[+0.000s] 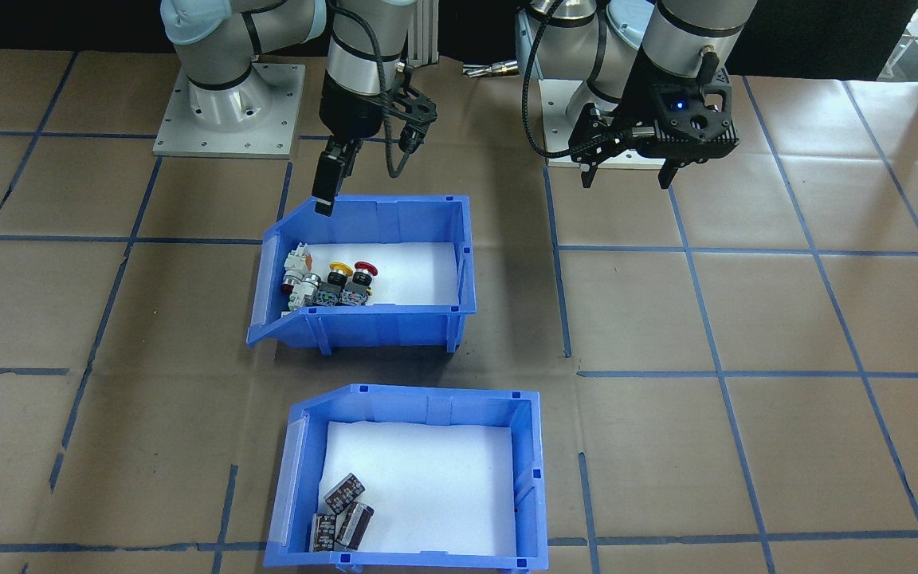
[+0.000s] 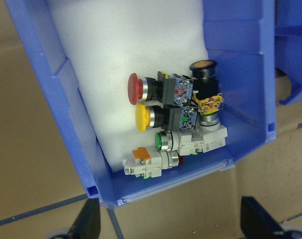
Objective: Place battery box in front
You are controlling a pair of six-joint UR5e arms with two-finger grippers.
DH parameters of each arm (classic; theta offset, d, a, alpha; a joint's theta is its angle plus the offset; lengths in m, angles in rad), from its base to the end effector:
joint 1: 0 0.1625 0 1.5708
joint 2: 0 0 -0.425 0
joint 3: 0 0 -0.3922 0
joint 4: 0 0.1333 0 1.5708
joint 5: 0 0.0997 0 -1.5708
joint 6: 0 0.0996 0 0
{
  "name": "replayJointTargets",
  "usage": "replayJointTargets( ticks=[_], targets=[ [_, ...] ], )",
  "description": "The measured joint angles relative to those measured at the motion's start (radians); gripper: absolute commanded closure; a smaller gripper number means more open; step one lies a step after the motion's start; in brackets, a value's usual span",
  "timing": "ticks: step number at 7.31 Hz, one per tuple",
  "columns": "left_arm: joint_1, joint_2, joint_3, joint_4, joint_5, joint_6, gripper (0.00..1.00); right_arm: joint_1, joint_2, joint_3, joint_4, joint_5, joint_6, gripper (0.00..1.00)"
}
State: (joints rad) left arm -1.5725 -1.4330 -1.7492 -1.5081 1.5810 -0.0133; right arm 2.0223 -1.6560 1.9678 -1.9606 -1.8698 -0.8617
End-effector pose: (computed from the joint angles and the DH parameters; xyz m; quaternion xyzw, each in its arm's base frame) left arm -0.1330 -0.4351 0.4702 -0.0059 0.9999 -0.0111 0.0050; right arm 0.2872 -0.3541 0.3785 0.5986 -0.7862 0.0074 0.1536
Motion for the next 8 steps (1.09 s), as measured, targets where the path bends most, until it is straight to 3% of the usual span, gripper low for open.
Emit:
replayJointTargets(
  ticks=[3, 5, 8],
  targets=[
    [0.000, -0.009, 0.008, 0.003, 0.001, 0.002, 0.00, -0.247, -0.098, -0.018, 0.006, 0.146, 0.023, 0.00],
    [0.000, -0.010, 0.006, 0.003, -0.003, -0.004, 0.00, -0.396, -0.110, -0.078, 0.098, 0.247, 0.084, 0.00],
    [0.000, -0.012, 0.004, 0.001, -0.003, -0.012, 0.00, -0.493, -0.044, -0.238, 0.181, 0.271, 0.374, 0.00]
  ],
)
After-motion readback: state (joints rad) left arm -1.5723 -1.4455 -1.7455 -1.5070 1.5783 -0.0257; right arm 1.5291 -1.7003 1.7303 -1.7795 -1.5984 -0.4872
